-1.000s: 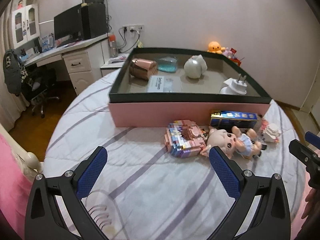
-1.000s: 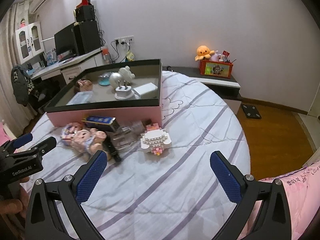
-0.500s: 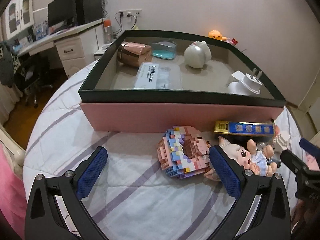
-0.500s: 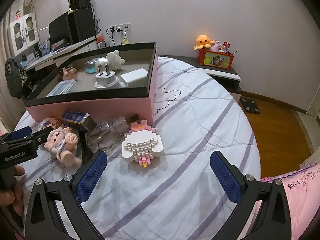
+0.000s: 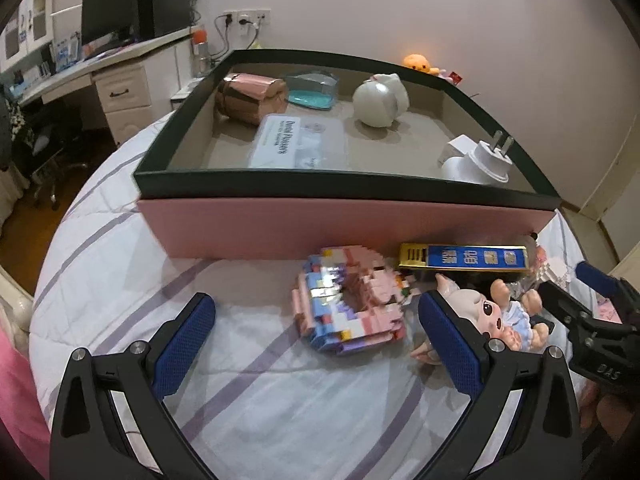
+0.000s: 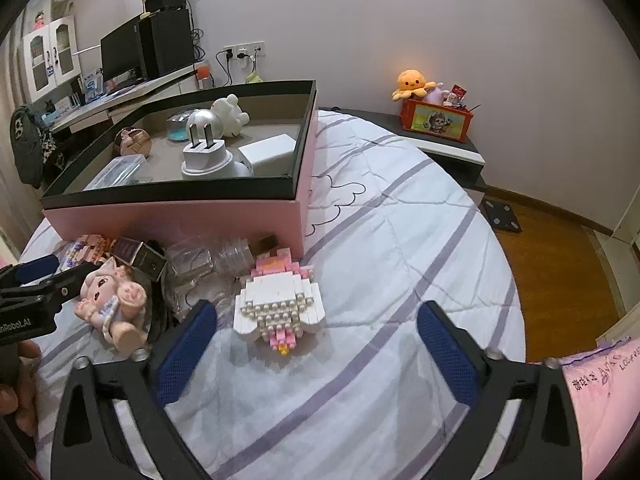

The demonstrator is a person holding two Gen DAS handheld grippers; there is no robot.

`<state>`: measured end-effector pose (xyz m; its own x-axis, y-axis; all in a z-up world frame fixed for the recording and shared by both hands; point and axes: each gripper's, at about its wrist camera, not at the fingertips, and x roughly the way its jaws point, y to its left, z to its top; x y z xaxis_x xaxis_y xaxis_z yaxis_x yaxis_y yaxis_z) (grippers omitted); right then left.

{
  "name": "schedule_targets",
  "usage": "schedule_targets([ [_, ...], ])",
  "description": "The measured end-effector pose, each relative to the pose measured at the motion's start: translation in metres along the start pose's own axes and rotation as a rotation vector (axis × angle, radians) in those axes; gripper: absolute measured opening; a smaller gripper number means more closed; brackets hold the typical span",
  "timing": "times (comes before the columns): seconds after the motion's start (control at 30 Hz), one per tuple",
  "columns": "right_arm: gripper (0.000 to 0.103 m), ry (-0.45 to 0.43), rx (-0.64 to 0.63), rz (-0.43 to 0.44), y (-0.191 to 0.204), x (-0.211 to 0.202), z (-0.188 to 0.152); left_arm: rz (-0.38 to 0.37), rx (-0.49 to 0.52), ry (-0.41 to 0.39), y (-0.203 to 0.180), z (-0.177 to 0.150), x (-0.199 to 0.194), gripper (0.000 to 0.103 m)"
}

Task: Organize rigid objects
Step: 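Grasp the pixel-block toy with the left tool while the right tool grasps the white pearl block figure, then lift both block toys into the box and open both tools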

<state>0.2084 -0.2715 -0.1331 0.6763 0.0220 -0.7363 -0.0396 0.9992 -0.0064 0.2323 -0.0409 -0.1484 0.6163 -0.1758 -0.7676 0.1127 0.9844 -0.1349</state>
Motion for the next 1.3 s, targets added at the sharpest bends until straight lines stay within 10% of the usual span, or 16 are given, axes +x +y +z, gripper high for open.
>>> schedule_targets([
  [0.23,0.066,0.045,-0.022,0.034,0.002,0.013,0.002,-0.035,0.032,0.004,-0.01,-0.002,0.0,0.061],
  [0.43,0.046,0.051,-0.056,0.05,0.006,0.016,0.005,0.02,0.059,0.009,-0.019,0.002,0.007,0.063],
  [1.3,0.046,-0.014,0.008,0.12,-0.008,-0.035,-0.009,-0.034,0.006,-0.065,0.004,-0.032,-0.05,0.061],
])
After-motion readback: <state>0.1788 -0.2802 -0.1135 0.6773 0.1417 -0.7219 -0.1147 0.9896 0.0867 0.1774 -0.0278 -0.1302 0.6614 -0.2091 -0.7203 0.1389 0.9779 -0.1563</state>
